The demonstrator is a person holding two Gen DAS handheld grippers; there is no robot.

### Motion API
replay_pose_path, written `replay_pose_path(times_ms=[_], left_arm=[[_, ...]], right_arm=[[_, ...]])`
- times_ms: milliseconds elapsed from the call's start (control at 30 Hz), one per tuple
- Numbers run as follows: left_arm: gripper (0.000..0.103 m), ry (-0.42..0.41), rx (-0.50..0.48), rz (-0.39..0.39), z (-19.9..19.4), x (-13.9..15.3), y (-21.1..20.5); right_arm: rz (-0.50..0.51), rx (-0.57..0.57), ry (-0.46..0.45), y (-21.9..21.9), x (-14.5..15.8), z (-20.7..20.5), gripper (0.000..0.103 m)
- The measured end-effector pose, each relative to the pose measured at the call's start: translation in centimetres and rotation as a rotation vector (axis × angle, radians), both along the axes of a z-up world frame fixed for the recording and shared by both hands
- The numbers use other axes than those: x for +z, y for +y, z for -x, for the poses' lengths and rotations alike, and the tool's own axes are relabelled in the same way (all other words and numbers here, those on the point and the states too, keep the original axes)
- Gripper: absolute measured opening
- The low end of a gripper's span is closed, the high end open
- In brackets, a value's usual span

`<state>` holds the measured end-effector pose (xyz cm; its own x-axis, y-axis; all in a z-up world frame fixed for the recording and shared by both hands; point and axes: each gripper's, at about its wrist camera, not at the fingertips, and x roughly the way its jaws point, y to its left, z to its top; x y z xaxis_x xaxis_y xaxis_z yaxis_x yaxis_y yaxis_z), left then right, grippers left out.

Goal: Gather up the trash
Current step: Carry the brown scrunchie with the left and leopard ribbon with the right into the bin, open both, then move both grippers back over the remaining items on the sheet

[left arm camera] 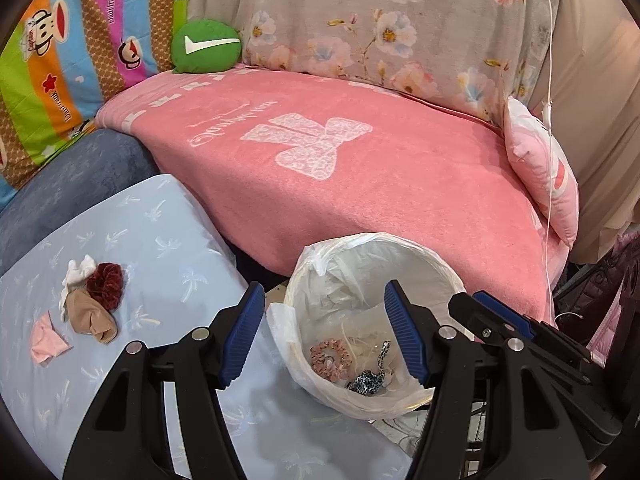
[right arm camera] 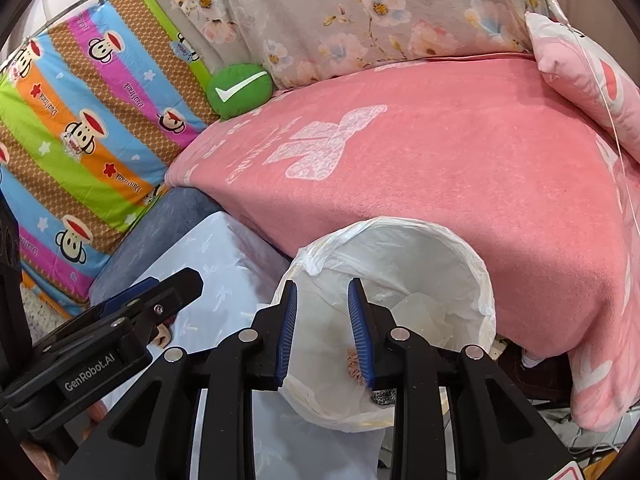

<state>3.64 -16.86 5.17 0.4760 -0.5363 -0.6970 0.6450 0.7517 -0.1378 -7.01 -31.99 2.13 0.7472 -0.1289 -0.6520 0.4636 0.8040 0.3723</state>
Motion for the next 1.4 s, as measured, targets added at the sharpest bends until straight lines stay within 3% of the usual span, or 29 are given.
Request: replay_pose_path(times_ms=[333, 500, 833, 967, 1400], left_arm=[[0.062, 0.023, 0.066, 0.000, -1.2, -0.9, 3.0], [0.077, 0.037, 0.145, 0.001, -2.3, -1.4, 5.4], [0.078, 0.077, 0.264, 0.012, -4.5, -2.7, 10.7], [0.080, 0.097, 0.308, 0.012, -5.1, -3.5, 12.8], [0.088, 0.185, 0.491, -0.007, -7.7, -7.4, 21.2]], right_arm=[[0.008, 0.077, 0.031, 3.1, -0.7, -1.9, 0.028], [0.018, 0.131, 0.049, 5.6, -1.0, -3.4, 0.029], [0.042, 0.235, 0.079, 10.4, -1.7, -6.3, 0.035], [0.047, 0.274, 0.090, 12.3, -2.1, -7.4, 0.042], [0.065, 0.392, 0.160, 19.1, -4.8, -11.6, 0.048]])
